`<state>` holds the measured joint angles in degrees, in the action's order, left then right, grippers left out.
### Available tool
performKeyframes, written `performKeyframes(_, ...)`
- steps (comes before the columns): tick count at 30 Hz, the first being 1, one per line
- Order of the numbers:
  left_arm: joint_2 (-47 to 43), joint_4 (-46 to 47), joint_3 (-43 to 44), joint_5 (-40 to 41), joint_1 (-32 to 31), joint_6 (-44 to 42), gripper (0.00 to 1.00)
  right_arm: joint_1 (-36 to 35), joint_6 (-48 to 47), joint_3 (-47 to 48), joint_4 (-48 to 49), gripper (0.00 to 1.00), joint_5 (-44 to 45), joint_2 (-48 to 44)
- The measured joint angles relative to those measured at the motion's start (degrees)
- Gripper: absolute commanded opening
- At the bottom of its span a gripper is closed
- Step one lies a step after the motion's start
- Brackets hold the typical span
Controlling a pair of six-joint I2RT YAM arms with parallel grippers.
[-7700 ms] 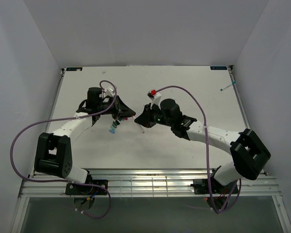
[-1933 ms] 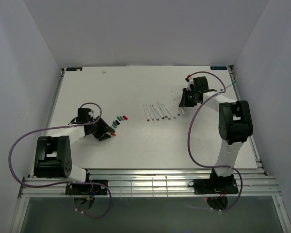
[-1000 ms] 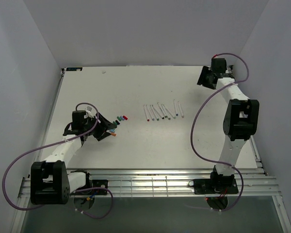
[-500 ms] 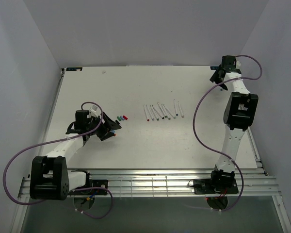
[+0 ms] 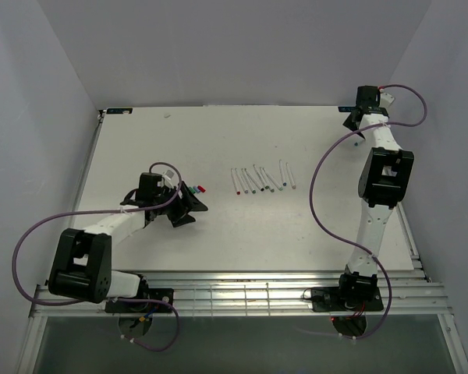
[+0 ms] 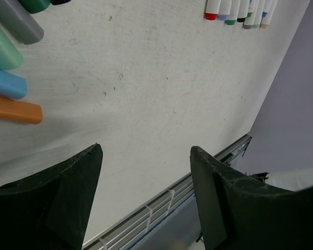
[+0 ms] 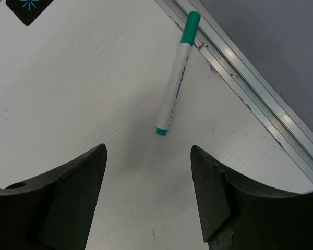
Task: Open the pen caps
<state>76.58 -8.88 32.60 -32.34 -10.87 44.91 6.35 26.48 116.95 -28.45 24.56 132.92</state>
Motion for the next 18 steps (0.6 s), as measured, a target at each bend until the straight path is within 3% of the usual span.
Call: performKeyframes(18,3.6,0.7,1.8,0.6,-1.6,0.3,0.79,1.1,1.7,0.7,-0.3,0.7,5.3,4.7)
